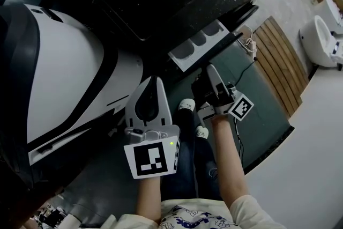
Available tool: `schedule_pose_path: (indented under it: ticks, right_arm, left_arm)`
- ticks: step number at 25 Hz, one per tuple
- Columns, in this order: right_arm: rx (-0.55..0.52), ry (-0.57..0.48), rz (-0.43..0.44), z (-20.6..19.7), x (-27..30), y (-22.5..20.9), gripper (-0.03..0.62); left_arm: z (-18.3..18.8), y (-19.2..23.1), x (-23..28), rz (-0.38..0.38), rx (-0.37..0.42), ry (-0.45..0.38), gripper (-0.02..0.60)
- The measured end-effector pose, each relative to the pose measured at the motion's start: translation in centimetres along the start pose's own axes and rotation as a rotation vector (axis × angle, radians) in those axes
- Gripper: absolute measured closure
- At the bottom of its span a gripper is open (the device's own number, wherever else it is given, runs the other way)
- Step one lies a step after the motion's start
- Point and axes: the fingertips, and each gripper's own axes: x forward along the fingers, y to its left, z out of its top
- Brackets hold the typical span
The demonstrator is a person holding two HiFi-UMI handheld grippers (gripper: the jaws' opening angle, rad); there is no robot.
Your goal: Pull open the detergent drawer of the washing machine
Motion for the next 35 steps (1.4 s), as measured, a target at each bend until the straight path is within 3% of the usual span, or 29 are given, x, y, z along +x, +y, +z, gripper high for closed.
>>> schedule_pose_path:
  ticks: [9,19,23,28,35]
  right_arm:
    - [0.004,-0.005,0.000,0.3,-2.3,1.0,0.416]
    - [0.003,-0.023,0.001,0.7,-5.2,2.4,0.418]
    - [0.008,-0.029,0.002,0.9,-6.5,2.8,0.417]
    - [0.009,-0.034,0.003,1.1,-8.0,3.2,0.416]
    - [0.004,-0.014,-0.016,1.1,-8.5,3.4,0.421]
  left_arm:
    - [-0.2,-1.8,-1.2,-0.015,0.004,-0.008,0.568]
    - [-1.1,-3.9,-3.0,-0.061,0.074,0.013,0.568]
    - [-0.7,-4.7,-3.4,-0.048,0.025,-0.012,0.568]
    - [-1.7,-5.9,-4.1,-0.081,0.091,0.023,0.568]
    - [-1.4,-7.1,-4.6,-0.084,0.064,0.002,0.568]
